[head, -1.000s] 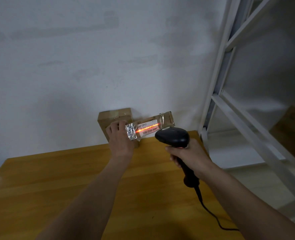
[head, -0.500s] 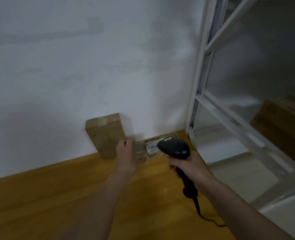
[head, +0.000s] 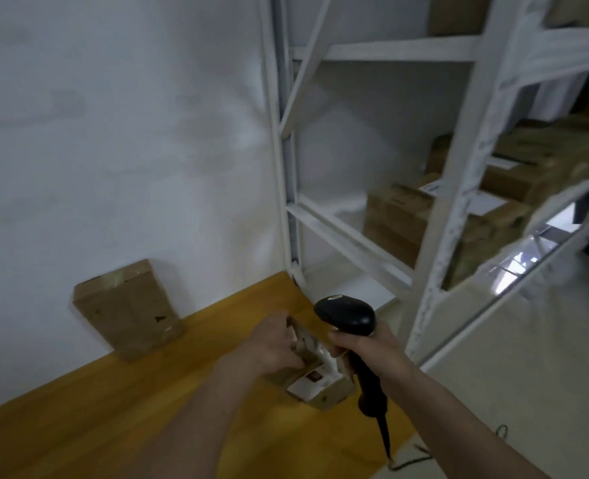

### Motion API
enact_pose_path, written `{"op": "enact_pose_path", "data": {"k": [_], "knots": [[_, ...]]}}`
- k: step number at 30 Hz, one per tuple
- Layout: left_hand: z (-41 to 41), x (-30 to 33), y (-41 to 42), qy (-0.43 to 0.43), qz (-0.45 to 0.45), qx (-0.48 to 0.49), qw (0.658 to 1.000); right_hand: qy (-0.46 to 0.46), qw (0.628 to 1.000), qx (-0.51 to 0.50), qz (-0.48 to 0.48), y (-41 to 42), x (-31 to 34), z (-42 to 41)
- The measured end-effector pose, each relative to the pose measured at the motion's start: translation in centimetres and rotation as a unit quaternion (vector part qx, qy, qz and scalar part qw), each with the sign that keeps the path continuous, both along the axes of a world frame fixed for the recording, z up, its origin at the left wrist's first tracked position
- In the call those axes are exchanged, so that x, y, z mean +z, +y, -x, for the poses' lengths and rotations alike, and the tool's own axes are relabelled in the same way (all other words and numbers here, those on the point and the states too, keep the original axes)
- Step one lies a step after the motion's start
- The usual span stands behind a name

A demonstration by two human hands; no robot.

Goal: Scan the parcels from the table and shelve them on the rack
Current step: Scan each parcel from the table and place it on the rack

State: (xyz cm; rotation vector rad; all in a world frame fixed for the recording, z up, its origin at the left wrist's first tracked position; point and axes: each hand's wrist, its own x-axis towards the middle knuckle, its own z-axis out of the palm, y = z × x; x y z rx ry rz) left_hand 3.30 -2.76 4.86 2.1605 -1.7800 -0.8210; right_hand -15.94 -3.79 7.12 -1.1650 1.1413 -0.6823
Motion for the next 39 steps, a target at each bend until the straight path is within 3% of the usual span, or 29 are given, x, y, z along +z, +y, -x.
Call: {"op": "enact_pose_path", "data": {"k": [5,12,17,22,26,32,34,39], "knots": [[9.4,1.7,0.9,0.0,0.05,-0.069,0.996,-0.02,0.998,-0.058,0.002,2.1,0.6,8.9],[21.1,4.4,4.2,-0.052,0.171,-0.079,0.981,-0.058,0.987,-0.149,0.006,4.9,1.6,20.2],[27.6,6.3,6.0,-0.039,0.279,-0.072,0.957,-0.091,0.983,-0.159,0.023,6.7,3.1,26.3],[32.6,9.4,5.8,-0.058,0.434,-0.068,0.897,-0.116,0.97,-0.203,0.059,6.9,5.8,31.0],[34.5,11.2,4.4,-0.134,0.569,-0.094,0.806,-0.131,0.962,-0.222,0.093,6.2,8.7,32.5],[36.3,14.5,0.4,-0.204,0.648,-0.097,0.728,-0.141,0.954,-0.231,0.129,4.4,11.7,32.6],[36.6,14.8,-1.2,-0.221,0.647,-0.086,0.725,-0.132,0.954,-0.234,0.131,3.7,12.1,32.5],[36.3,15.4,-4.6,-0.299,0.573,-0.067,0.76,-0.109,0.956,-0.238,0.129,1.4,12.2,32.6]]}}
